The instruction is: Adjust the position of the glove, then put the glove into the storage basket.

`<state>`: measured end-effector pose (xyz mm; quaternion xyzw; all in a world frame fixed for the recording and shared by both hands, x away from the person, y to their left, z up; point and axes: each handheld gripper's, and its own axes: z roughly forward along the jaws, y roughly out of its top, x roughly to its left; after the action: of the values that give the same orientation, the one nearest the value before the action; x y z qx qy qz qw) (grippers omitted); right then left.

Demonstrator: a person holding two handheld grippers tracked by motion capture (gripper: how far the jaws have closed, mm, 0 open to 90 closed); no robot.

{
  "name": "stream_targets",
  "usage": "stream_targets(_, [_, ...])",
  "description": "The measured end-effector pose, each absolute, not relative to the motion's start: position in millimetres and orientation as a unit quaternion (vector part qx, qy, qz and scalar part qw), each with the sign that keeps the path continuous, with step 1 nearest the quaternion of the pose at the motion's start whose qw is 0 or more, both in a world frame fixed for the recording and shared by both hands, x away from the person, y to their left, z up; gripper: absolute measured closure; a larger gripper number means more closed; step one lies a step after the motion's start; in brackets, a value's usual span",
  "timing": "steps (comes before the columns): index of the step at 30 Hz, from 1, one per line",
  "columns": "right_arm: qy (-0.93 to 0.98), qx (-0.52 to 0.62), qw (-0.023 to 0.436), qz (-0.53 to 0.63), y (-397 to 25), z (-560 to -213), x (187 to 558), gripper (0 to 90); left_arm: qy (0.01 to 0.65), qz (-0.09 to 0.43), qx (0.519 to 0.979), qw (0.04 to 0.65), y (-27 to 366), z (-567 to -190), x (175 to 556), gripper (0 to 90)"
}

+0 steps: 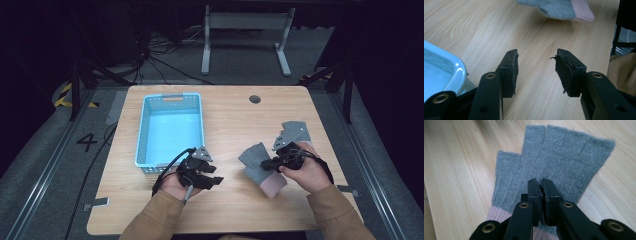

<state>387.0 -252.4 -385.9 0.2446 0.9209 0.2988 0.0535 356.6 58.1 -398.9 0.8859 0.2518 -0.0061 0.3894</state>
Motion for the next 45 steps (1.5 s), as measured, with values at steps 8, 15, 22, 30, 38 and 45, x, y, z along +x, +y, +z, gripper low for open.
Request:
stream_targets(8, [0.934,0.222,0.04,0.279,-245,-404,391,86.6,0.246,-0.006,0.891,0.381,57,-400,355,58.8])
stream_targets(15, [0.931,0.227,0.033,0.285,-240,-416,393,80.6,0.246,-0.005,0.893,0.376,57,-399,355,61.5])
stream_targets(22, [0.916,0.257,0.037,0.305,-250,-406,382,83.4,0.249,-0.002,0.89,0.382,57,-395,358,61.3])
stream_targets(30, [0.913,0.271,0.008,0.305,-257,-400,368,90.0,0.25,0.01,0.888,0.386,53,-393,361,54.9])
stream_targets(38, [0.919,0.253,-0.006,0.301,-247,-401,352,90.0,0.249,0.014,0.887,0.388,53,-391,361,53.3])
stream_targets(45, [0.931,0.228,-0.032,0.285,-233,-412,346,90.0,0.25,0.013,0.886,0.39,56,-390,361,53.1])
